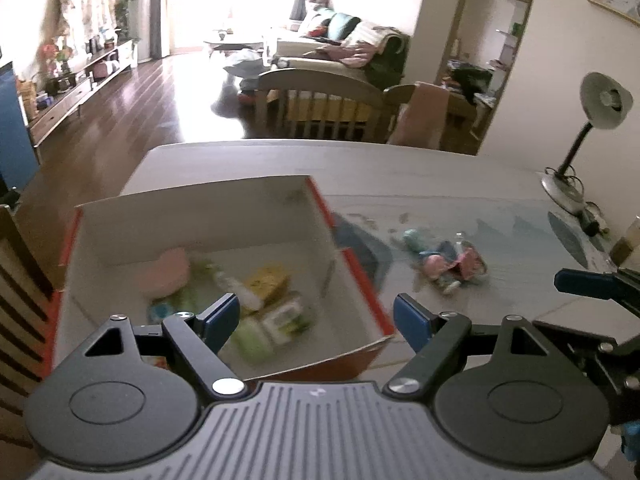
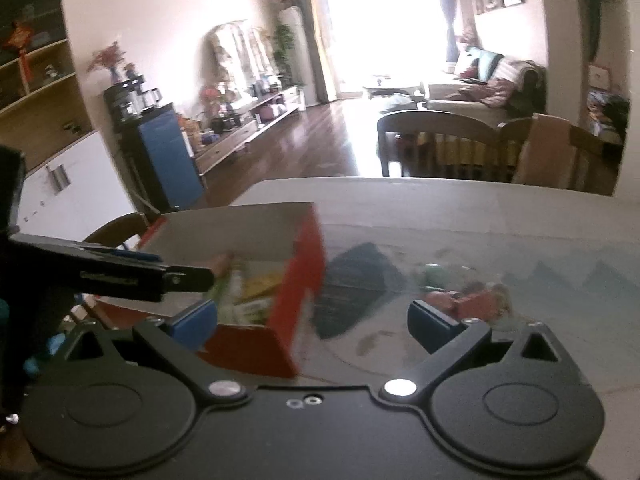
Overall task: Organize rigid objects
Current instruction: 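Withdraw both tools from the shoebox back toward the table items, then reach the right tool toward the pink binder clip while the left tool approaches the pink doll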
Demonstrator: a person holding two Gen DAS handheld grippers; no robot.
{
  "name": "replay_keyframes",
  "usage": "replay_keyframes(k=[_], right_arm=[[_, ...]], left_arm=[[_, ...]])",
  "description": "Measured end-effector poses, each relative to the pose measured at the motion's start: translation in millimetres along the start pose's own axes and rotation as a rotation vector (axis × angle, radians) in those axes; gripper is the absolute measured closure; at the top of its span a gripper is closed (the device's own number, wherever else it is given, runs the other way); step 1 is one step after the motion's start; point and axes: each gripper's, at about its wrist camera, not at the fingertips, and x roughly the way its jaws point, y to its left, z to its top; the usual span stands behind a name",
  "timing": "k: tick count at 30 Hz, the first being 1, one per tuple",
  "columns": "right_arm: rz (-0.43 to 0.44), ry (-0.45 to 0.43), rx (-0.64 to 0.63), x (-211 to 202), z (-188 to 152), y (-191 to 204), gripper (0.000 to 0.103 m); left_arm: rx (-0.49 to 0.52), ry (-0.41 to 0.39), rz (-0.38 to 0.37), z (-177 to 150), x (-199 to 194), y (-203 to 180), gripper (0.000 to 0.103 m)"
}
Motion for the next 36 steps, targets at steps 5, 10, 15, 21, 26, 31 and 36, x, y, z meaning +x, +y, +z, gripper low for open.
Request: replay_keyframes(k=[5,10,15,21,26,31,36], right_arm=[[-0.036,0.007,0.002,-8.5,-6.4,-34.6,0.001],[-0.069,0.01,0.005,-11.7,-8.3,-68.6,0.002],[-0.1,0.029,0.008,-7.6,-7.6,-106.1,0.002],[-0.11,0.064,0.011,7.1,-4.1,-141.8,0.003],[-0.095,0.093,0.001,22.8,1.3,-160.5,0.006],[-0.062,0.128,-0.021,46.4,7.7,-168.6,0.007],[-0.032,0.197,-0.044,82.3,8.9,-175.2,0.014]], left_arm=[[0.005,0.008,-0.022,3.5,15.9,-30.4,0.012],[0.02,0.018,-0.033,4.8,37.2,-61.1,0.012],[0.047,0.023,-0.019,2.3,61.5,-91.8,0.004],[0.05,0.037,-0.025,-3.1,93.1,-123.2,0.0],[0.04,0.051,-0.005,-6.7,119.9,-142.5,0.0],[0.036,0.048,0.025,-12.3,145.5,-156.0,0.0],[0.051,0.06,0.049,-18.1,172.0,-161.9,0.0]])
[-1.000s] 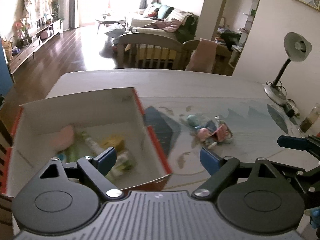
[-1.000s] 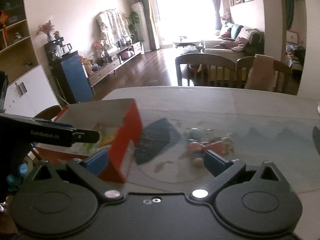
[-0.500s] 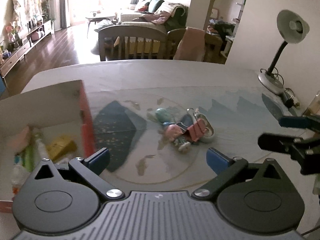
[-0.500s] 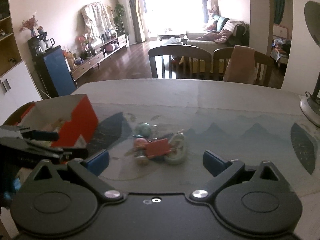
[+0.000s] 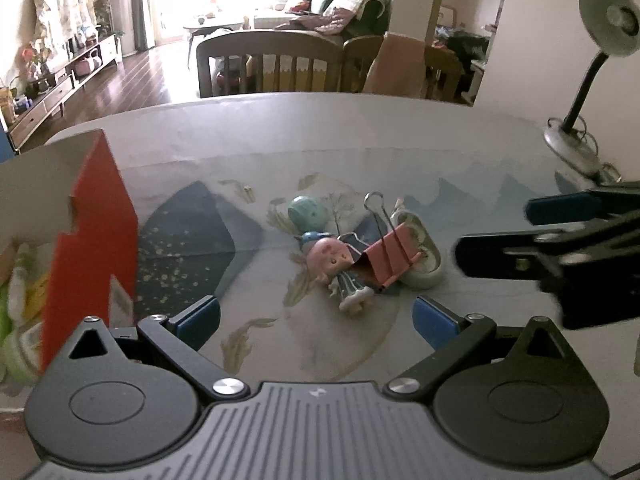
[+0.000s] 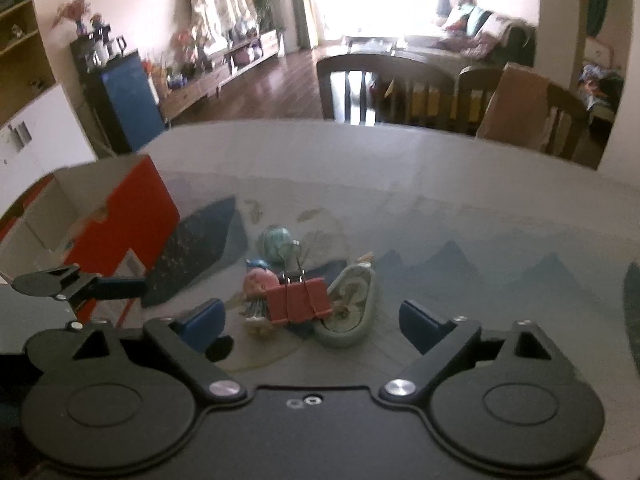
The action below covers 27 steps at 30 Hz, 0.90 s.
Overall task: Organize rigid objects
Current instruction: 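Reach the right tool toward the pink binder clip while the left tool approaches the pink doll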
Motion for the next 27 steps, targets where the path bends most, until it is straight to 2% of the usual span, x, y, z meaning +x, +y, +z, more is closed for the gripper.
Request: replay_keyframes(k=[4,12,16,20,23,25,27], right_arm=[[0.01,0.051,-0.003,27.3,2.7,-2.0,0.02],[0.045,0.1,-0.065,57.8,6.2,-1.1,0.029],[0.066,0.104,-0.09,65.8,10.3,2.4,0.033],[0.07,0.116,-0.111,74.2,9.9,5.1,0.045],[0.068,0.115,-0.109,75.5,10.8,4.0,0.052],[0.074,0.113,-0.109,76.4,11.3,2.9,0.053],[0.074,0.109,-0.104,76.7,11.6,1.5,0.054]], left_arm=[[0.028,0.011,0.032,-3.2,19.6,-5.0,0.0],[0.085,0.001,0.046,-5.8,41.3,-20.0,0.0],[0.058,0.008,0.05,-4.1,49.9,-16.2,0.001],[0.037,0.004,0.051,-2.9,52.8,-12.2,0.001],[0.029,0.005,0.036,-2.1,55.4,-9.8,0.007],[0.034,0.013,0.029,-2.1,58.5,-10.2,0.023],[0.043,0.01,0.025,-1.5,59.7,-11.4,0.028]])
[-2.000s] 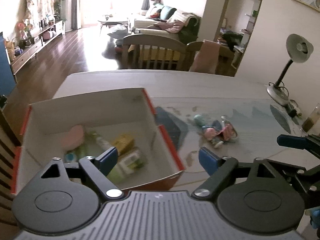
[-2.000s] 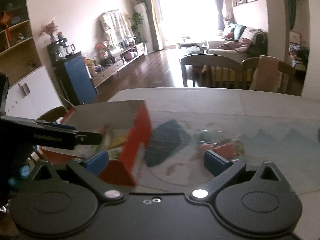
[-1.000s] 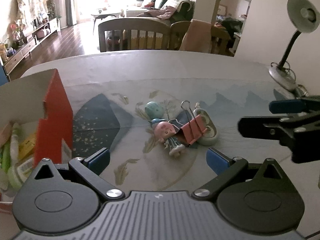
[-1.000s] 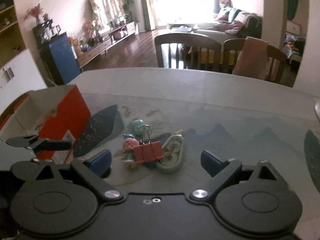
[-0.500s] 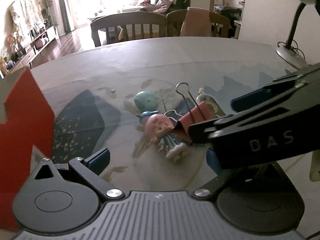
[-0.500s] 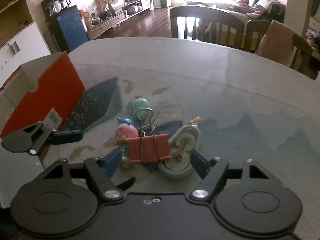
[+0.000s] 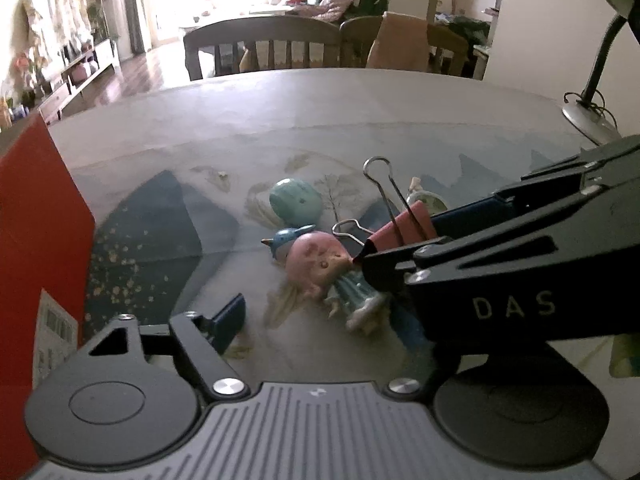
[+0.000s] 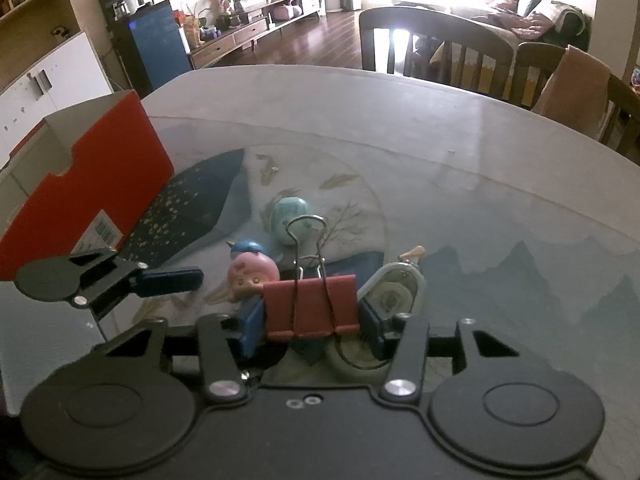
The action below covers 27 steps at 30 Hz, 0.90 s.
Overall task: Organize rigid objects
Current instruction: 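Reach the right tool toward the pink binder clip while the left tool approaches the pink doll, then close the right tool on the pink binder clip while the left tool grasps the pink doll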
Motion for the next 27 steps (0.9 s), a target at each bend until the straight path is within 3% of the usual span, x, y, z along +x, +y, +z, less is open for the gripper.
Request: replay_keyframes(k=[3,7,9,27], right_arm=[[0.003,-0.013,0.008,-0.3,-0.2,-1.3,0.054],[-0.007,-0.029,0.025,-3.2,0.3,-2.6,0.054],[-0.005,-0.039,0.043,-6.5,0.4,-4.8,0.054],[-0.005,-0.137,0.215,-62.6,-12.2,-12.4,0.054]], left_arm=[[-0.003,-0.002,-0.017,2.7,0.6,0.7,0.032],[0.007,-0.008,-0.027,5.0,-0.4,1.2,0.057],[0.002,-0.004,-0.032,7.1,-0.1,2.4,0.06],[-0.074,0.03,-0.041,13.2,-25.4,15.2,0.061]])
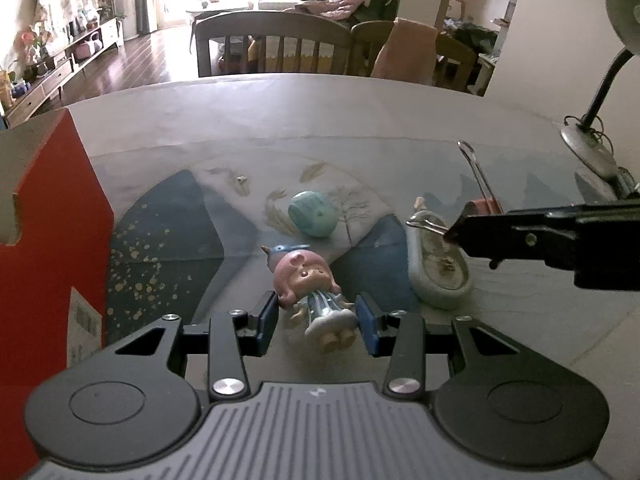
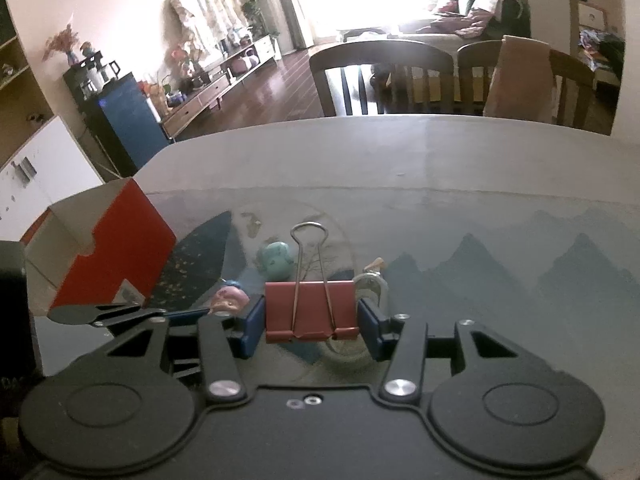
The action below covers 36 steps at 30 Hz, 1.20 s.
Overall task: Organize rigid objects
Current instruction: 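Close the right tool on the pink binder clip while the left tool grasps the pink doll, then carry the binder clip and doll in both tools over the shoebox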
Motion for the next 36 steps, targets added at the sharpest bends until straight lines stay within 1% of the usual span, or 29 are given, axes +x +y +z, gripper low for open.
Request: replay_keyframes(k=[2,5,15,17,18,22,27,32,36], right_arm=[[0.0,-0.002,0.009,-6.7,-2.6,2.4,0.054],[-0.002,-0.009,0.023,-17.7,-7.2,6.4,0.054],[-0.018,-0.046,0.046,-51.5,-19.1,19.9,0.054],[-0.019,-0.057,0.051,-58.0,-21.4,24.2,0.054],[-0.019,-0.06,0.053,-61.0,-22.7,27.2,0.054],[-0.018,-0.074,0.05,-70.8,-26.7,38.9,0.054],[-0.022,-0.092,0.051,-81.3,-28.5,55.3,0.054],[-0.02,-0.117,0.039,-91.2,-24.9,78.8,0.054],[-0.017,-0.137,0.023,-96.7,-20.5,100.7,0.054]], left_arm=[[0.018,0.009,0.008,-1.0,-3.3,-2.9,0.061],[-0.001,0.018,-0.005,-2.1,-10.1,-1.2,0.061],[-0.021,-0.009,-0.054,-4.7,-49.5,4.2,0.064],[-0.021,-0.023,-0.064,-5.2,-60.4,5.8,0.077],[-0.023,-0.016,-0.072,-5.2,-64.6,6.9,0.077],[-0.013,-0.039,-0.081,-7.8,-82.9,12.9,0.077],[-0.034,-0.056,-0.102,-8.9,-103.7,27.5,0.077],[-0.032,-0.092,-0.131,-3.4,-133.1,40.9,0.077],[-0.032,-0.12,-0.136,3.1,-155.1,57.3,0.077]])
